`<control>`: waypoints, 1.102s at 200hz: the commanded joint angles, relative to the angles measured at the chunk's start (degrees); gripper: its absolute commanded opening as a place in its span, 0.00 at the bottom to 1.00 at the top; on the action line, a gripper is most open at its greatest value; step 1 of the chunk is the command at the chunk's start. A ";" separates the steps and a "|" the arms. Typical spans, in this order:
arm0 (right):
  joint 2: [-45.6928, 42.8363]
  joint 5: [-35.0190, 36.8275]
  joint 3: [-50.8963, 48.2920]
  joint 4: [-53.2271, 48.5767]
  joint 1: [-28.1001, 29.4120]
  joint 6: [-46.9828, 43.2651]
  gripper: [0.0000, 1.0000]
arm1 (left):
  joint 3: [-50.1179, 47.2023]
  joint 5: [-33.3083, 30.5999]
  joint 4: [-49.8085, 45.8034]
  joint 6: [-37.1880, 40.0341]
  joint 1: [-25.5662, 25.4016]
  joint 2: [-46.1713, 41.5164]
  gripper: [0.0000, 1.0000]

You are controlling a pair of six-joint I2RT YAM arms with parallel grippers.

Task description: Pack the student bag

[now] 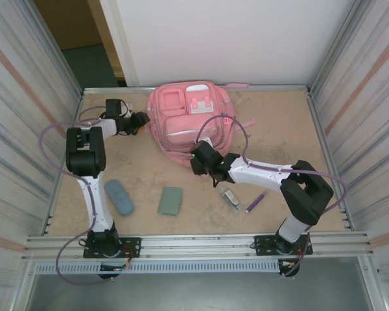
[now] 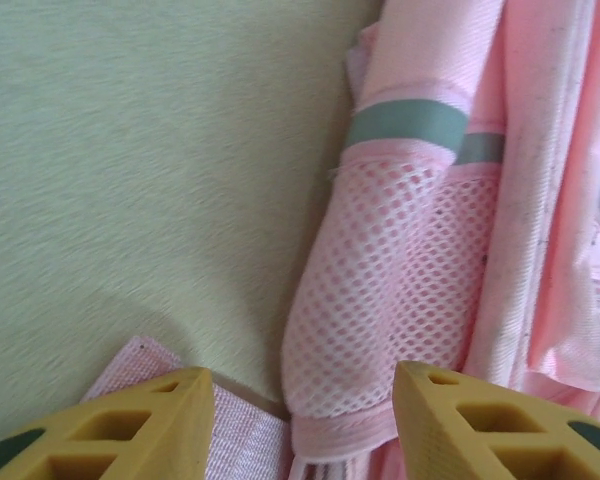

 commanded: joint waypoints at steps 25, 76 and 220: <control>0.30 -0.34 1.07 -0.03 -2.14 3.85 0.53 | 1.30 5.60 -1.30 4.12 -0.70 1.95 0.49; -0.21 -6.53 -0.55 1.62 -7.75 6.26 0.53 | 6.02 7.36 -4.80 5.31 -1.84 6.06 0.33; 12.07 -17.42 8.08 3.52 -23.02 -0.10 0.48 | -39.35 -8.66 8.37 -17.84 -9.94 -29.33 0.00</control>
